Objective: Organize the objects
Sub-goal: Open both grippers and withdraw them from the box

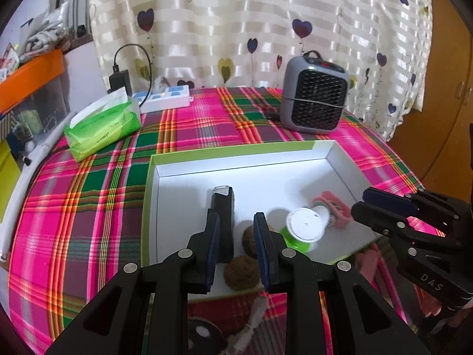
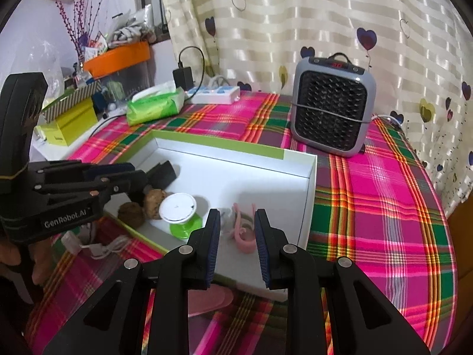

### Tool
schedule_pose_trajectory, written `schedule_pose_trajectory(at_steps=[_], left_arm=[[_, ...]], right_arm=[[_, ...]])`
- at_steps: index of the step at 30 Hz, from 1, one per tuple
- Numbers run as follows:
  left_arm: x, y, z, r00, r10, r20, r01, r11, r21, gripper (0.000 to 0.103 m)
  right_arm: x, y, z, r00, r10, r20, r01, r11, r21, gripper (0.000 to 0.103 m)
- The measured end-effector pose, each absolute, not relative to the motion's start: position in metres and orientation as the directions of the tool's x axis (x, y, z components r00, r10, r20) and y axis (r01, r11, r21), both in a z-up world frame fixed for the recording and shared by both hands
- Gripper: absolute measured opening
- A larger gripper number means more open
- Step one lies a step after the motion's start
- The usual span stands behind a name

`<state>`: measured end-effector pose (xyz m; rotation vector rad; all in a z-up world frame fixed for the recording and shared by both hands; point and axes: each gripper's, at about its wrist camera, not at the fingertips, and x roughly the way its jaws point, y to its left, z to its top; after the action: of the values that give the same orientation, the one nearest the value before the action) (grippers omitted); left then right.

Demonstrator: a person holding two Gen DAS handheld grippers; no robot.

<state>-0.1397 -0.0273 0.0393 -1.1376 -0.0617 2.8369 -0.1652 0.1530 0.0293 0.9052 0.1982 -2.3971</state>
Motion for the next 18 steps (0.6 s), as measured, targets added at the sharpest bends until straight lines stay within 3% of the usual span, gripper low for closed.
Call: schedule_pose_trajectory(at_steps=[7, 11, 18], left_arm=[[-0.118, -0.015, 0.048, -0.751, 0.097, -0.653, -0.084, -0.995, -0.051, 0.021], [-0.108, -0.011, 0.048, -0.757, 0.1, -0.646, -0.091, -0.995, -0.048, 0.021], [-0.096, -0.011, 0.046, -0.759, 0.105, -0.642, -0.088, -0.994, -0.058, 0.021]], right_arm=[[-0.15, 0.154, 0.031, -0.618, -0.471, -0.63, 0.552, -0.83, 0.078, 0.025], [-0.142, 0.155, 0.031, -0.617, -0.478, -0.625, 0.549, -0.83, 0.093, 0.033], [-0.126, 0.152, 0.032, -0.611, -0.49, -0.622, 0.556, -0.825, 0.104, 0.037]])
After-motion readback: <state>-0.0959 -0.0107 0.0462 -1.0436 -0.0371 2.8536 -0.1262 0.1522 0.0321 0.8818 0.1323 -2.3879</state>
